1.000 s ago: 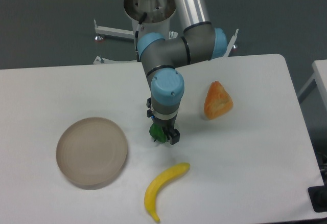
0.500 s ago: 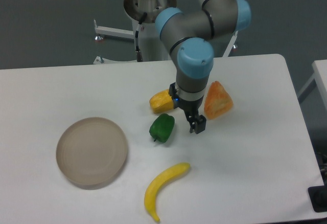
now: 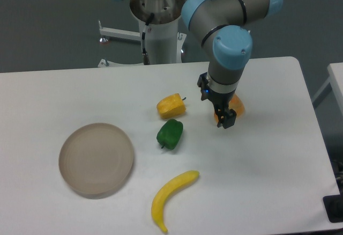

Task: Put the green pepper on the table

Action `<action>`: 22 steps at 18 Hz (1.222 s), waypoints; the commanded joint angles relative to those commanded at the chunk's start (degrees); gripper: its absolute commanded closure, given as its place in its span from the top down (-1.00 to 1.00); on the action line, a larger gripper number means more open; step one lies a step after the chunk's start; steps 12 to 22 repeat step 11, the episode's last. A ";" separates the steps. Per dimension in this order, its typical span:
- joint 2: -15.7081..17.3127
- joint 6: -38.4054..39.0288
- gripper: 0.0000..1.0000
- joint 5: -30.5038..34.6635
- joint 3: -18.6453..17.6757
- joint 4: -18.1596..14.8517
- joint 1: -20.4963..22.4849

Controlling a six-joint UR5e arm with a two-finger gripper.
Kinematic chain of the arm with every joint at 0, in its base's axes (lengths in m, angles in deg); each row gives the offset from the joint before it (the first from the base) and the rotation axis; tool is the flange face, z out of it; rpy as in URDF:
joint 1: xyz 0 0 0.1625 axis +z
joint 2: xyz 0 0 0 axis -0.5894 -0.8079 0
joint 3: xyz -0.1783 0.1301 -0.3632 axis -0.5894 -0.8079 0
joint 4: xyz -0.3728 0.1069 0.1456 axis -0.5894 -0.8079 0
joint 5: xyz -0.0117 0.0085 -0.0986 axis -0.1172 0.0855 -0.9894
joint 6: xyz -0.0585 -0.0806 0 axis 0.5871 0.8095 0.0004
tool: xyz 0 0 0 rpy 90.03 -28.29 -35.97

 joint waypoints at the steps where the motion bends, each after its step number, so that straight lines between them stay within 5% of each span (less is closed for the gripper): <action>1: -0.09 0.00 1.00 0.00 0.00 0.09 0.00; 22: 0.61 -1.32 1.00 -0.09 -0.79 0.00 1.49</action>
